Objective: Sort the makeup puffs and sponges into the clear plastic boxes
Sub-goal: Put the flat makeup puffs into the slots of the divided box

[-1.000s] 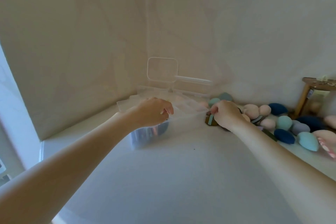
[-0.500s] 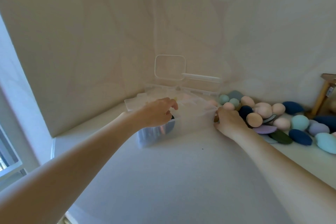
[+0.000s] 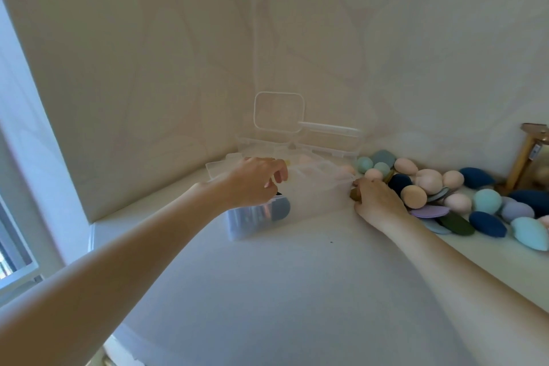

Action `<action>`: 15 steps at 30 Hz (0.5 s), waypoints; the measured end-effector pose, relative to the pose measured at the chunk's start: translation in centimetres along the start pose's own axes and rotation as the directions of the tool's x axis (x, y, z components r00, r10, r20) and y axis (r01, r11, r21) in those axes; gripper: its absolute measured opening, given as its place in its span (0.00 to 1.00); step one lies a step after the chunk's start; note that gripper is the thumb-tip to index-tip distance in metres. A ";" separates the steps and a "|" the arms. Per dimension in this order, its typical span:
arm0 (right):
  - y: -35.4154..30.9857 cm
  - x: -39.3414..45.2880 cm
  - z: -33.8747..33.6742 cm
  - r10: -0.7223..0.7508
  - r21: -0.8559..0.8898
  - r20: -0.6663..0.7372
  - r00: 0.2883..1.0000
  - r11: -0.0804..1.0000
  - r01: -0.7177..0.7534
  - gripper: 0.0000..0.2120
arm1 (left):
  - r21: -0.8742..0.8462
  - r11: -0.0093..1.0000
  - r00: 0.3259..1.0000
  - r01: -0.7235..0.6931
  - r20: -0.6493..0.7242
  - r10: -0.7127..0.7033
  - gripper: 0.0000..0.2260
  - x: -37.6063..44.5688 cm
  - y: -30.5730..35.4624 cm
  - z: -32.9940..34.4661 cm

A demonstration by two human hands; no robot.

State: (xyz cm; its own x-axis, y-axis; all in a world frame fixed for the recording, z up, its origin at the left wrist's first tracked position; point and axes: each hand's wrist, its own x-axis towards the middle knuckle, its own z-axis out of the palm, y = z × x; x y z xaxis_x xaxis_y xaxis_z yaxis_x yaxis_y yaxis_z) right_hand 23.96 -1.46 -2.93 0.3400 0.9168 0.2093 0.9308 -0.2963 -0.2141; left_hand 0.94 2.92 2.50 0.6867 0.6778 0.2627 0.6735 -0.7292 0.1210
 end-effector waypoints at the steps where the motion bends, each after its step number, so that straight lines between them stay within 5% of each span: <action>1: 0.0 -0.1 0.0 -0.009 -0.009 0.008 1.000 1.000 0.010 0.13 | -0.009 1.000 1.000 -0.002 0.003 0.002 0.14 -0.1 -0.1 0.0; 15: -0.1 1.0 0.6 0.050 -0.004 0.085 0.995 0.999 -0.050 0.15 | 0.075 0.994 0.989 0.074 0.123 -0.083 0.14 0.1 0.2 0.6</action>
State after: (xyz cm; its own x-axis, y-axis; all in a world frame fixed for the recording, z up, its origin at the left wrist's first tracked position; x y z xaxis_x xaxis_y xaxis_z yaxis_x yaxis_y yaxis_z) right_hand 24.18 -0.32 -3.29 0.3733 0.9203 0.1168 0.9134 -0.3425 -0.2202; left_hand 1.33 2.86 1.97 0.6568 0.7424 0.1320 0.7411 -0.6679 0.0684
